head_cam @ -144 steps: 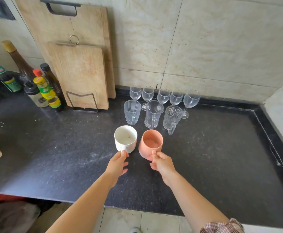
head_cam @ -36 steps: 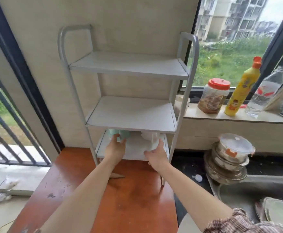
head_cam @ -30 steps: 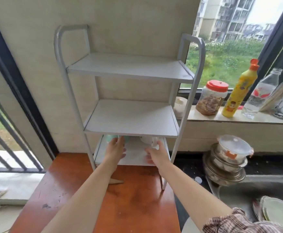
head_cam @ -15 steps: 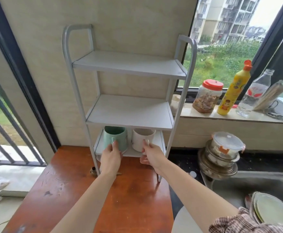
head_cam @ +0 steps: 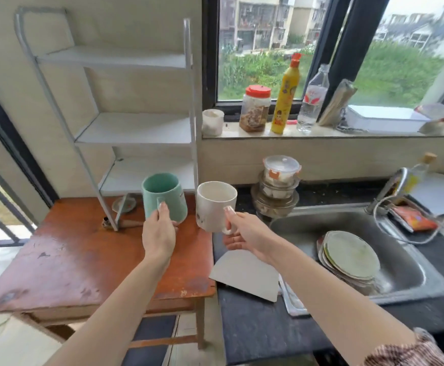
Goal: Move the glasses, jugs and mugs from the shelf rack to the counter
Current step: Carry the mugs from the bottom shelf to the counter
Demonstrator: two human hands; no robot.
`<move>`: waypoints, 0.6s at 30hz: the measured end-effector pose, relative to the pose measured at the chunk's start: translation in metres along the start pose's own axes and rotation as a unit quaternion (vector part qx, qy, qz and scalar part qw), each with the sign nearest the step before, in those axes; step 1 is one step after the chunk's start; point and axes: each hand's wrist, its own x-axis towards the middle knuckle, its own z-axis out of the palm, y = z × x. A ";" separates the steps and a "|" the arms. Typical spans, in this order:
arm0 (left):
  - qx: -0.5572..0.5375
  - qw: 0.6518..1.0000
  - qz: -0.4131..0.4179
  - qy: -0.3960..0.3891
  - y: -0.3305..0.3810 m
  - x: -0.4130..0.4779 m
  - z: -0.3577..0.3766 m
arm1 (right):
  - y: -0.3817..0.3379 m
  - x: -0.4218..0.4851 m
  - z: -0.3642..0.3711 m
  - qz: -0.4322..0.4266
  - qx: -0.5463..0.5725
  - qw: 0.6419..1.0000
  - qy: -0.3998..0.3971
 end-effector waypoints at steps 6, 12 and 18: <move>-0.005 0.994 -0.004 -0.109 -0.009 -0.116 0.073 | 0.053 -0.106 -0.106 0.035 0.020 0.995 0.094; 0.024 0.967 -0.010 -0.253 -0.018 -0.235 0.168 | 0.121 -0.221 -0.212 0.067 0.047 0.973 0.216; 0.057 0.916 -0.015 -0.396 -0.011 -0.350 0.263 | 0.173 -0.332 -0.305 0.098 0.088 0.934 0.333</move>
